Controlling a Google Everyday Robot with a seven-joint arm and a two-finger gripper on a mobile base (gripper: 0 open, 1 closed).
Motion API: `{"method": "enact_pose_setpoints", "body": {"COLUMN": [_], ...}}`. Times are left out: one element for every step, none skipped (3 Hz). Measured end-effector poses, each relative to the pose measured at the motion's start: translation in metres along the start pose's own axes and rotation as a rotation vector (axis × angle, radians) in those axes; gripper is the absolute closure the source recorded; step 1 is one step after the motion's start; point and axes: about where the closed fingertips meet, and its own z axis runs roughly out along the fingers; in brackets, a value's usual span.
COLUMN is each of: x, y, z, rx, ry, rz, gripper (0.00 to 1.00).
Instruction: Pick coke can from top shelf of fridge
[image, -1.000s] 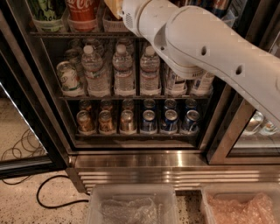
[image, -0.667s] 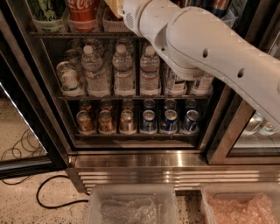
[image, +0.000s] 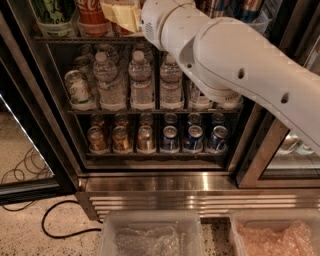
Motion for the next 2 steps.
{"method": "enact_pose_setpoints", "body": {"x": [0.004, 0.012], "y": [0.010, 0.016], "z": [-0.012, -0.024], "rx": [-0.020, -0.039], "ry": [0.020, 0.045], "rz": [0.018, 0.032], "gripper": [1.00, 1.00]}}
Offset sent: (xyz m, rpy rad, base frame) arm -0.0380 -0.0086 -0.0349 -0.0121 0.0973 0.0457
